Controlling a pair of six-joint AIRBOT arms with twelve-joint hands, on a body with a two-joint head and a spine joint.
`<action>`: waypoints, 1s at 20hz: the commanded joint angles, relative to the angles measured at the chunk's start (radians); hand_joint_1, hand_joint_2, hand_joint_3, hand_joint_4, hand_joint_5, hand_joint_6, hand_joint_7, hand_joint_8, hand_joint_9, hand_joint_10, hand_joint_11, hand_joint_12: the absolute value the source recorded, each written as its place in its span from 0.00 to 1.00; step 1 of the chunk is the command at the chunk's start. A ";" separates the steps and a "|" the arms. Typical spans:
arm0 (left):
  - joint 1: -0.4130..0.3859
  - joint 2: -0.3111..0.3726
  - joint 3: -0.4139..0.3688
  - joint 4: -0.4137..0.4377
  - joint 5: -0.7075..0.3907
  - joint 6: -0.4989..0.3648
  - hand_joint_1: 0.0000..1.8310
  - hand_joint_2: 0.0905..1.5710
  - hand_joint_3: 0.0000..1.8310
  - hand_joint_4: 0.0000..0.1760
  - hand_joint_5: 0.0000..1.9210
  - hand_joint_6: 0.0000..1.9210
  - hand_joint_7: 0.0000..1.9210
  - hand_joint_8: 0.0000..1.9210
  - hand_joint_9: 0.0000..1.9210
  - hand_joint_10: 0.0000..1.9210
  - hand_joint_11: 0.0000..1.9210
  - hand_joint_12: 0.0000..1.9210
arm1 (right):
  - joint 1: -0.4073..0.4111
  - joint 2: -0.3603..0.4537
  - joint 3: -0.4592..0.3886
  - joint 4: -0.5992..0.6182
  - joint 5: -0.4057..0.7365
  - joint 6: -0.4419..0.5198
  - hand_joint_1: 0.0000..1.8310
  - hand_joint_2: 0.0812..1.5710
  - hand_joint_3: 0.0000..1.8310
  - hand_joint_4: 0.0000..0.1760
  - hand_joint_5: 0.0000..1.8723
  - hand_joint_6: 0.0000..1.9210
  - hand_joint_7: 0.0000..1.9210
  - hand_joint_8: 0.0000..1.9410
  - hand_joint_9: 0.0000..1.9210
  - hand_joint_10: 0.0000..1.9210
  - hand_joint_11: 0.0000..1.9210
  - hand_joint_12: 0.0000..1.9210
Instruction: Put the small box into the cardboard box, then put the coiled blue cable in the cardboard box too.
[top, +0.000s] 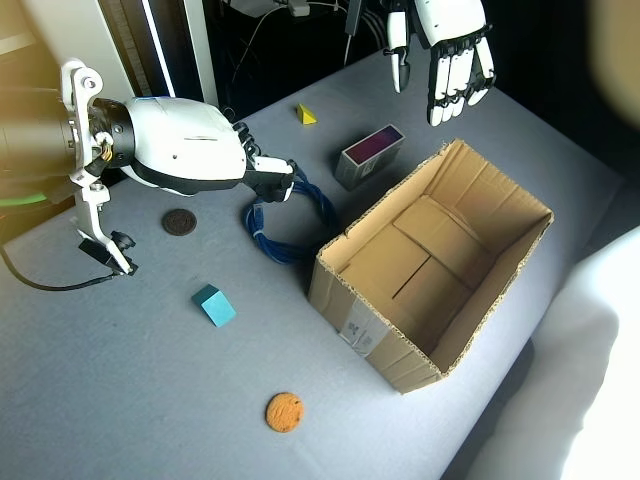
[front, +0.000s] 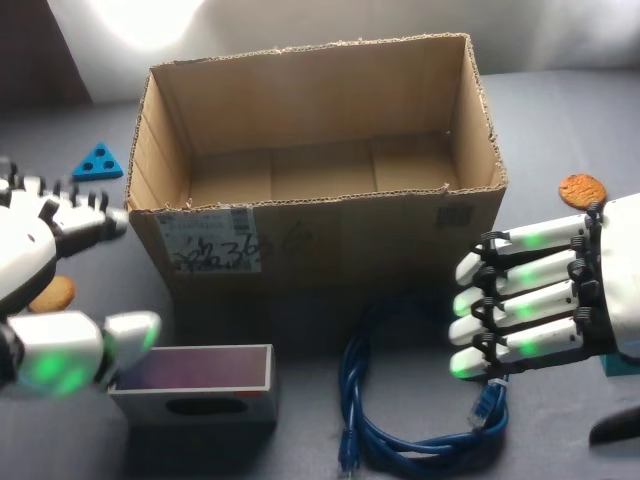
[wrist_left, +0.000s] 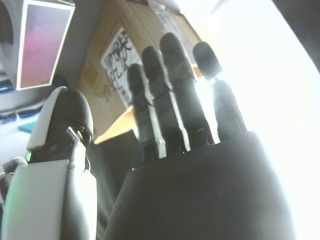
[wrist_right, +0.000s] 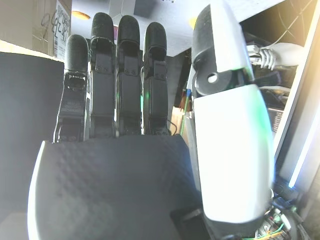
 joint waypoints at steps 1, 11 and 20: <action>-0.010 0.008 0.007 0.023 -0.074 0.016 0.00 0.78 0.01 0.00 0.08 0.00 0.06 0.00 0.05 0.01 0.00 0.11 | 0.006 0.010 -0.005 0.057 0.067 0.000 0.00 0.79 0.00 0.00 0.19 0.00 0.18 0.00 0.16 0.02 0.00 0.43; -0.010 0.008 -0.012 -0.132 -0.054 0.173 0.00 0.79 0.00 0.00 0.09 0.00 0.08 0.00 0.06 0.00 0.00 0.14 | 0.002 0.009 -0.005 0.058 0.056 0.001 0.00 0.80 0.00 0.00 0.18 0.00 0.17 0.00 0.15 0.00 0.00 0.37; 0.066 -0.005 -0.014 -0.122 -0.060 0.143 0.21 0.76 0.00 0.00 0.15 0.00 0.15 0.00 0.13 0.00 0.00 0.32 | -0.019 -0.003 -0.005 0.087 0.027 -0.043 0.00 0.77 0.00 0.00 0.25 0.00 0.22 0.00 0.20 0.00 0.00 0.44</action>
